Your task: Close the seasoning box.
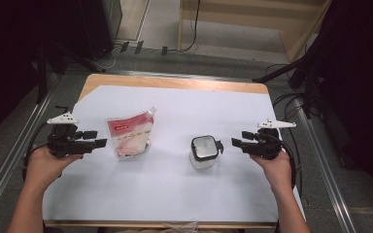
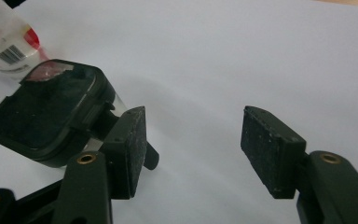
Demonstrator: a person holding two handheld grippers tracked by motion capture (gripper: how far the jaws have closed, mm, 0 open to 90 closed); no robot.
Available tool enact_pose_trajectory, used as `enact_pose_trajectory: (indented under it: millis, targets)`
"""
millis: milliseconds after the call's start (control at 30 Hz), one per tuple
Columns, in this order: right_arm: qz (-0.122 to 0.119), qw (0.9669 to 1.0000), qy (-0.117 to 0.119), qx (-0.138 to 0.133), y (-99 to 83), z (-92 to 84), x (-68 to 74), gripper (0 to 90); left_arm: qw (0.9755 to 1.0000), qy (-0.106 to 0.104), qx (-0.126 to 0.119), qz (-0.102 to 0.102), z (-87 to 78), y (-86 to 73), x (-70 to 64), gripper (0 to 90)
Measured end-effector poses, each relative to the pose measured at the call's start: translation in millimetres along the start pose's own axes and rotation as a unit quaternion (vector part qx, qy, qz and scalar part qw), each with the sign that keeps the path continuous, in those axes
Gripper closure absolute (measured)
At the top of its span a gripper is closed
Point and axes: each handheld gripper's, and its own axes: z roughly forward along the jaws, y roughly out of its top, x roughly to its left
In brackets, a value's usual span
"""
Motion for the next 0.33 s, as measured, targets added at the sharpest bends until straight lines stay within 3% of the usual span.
enact_pose_trajectory:
  millis: [333]
  targets:
    - [0.001, 1.0000, -0.004, 0.007, -1.8, 4.6, -2.6, 40.8, 1.0000, 0.009, -0.001, -0.004, 2.5, -1.6, 2.5, 42.3]
